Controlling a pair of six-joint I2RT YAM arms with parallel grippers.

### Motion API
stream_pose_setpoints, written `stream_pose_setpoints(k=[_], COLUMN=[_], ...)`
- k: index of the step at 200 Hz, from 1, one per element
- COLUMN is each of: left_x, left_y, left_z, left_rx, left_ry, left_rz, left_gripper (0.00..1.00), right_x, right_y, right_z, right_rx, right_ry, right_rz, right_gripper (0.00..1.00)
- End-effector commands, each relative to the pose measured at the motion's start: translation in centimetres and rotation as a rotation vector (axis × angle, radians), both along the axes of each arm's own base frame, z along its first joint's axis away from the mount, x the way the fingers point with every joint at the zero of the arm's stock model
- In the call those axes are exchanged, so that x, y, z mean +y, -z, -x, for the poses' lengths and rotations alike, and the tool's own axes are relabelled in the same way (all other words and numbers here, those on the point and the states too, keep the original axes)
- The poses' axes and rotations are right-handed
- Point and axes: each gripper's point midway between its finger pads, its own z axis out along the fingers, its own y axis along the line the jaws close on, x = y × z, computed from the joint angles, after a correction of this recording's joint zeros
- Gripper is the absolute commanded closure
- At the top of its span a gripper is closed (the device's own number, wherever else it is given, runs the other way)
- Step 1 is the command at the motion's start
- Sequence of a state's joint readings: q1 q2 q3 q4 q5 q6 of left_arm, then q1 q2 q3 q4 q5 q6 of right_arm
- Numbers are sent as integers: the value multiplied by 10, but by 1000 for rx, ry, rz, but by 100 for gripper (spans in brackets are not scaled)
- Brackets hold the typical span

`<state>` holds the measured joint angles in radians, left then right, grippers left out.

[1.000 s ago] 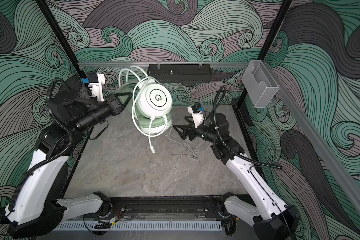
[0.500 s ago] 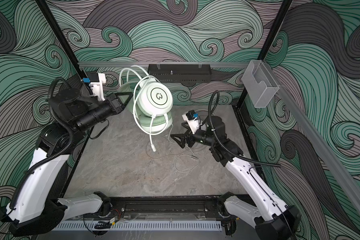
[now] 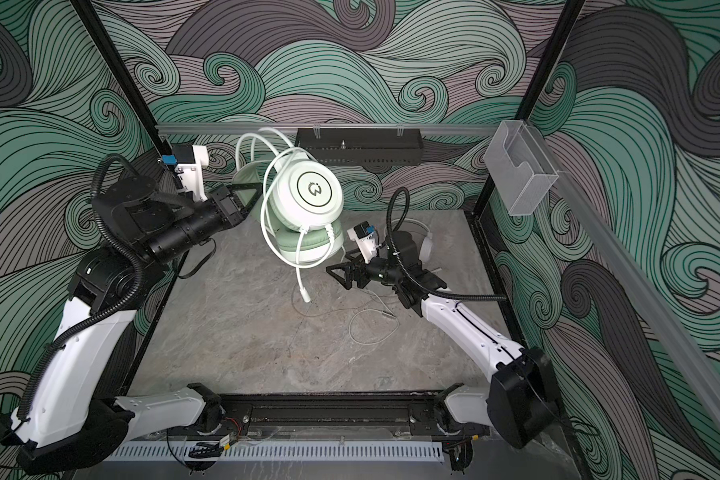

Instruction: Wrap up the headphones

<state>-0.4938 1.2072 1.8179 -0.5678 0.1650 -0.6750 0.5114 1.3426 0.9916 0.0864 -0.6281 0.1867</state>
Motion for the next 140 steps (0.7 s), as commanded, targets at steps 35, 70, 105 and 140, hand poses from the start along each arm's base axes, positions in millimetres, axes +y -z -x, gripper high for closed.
stream_pose_setpoints(k=[35, 70, 105, 140], left_x=[10, 10, 22, 49], left_y=[-50, -51, -48, -34], left_z=[20, 17, 10, -4], left_rx=[-100, -98, -77, -37], left_ry=[4, -1, -84, -259], left_rz=[128, 138, 153, 234], left_gripper=[100, 100, 100, 100], right_x=[16, 18, 15, 10], right_y=[-2, 12, 23, 23], right_z=[-4, -4, 1, 22], right_rx=[14, 42, 67, 31], right_ry=[-53, -61, -62, -46], right_rz=[-73, -56, -29, 76], right_gripper=[29, 50, 88, 100])
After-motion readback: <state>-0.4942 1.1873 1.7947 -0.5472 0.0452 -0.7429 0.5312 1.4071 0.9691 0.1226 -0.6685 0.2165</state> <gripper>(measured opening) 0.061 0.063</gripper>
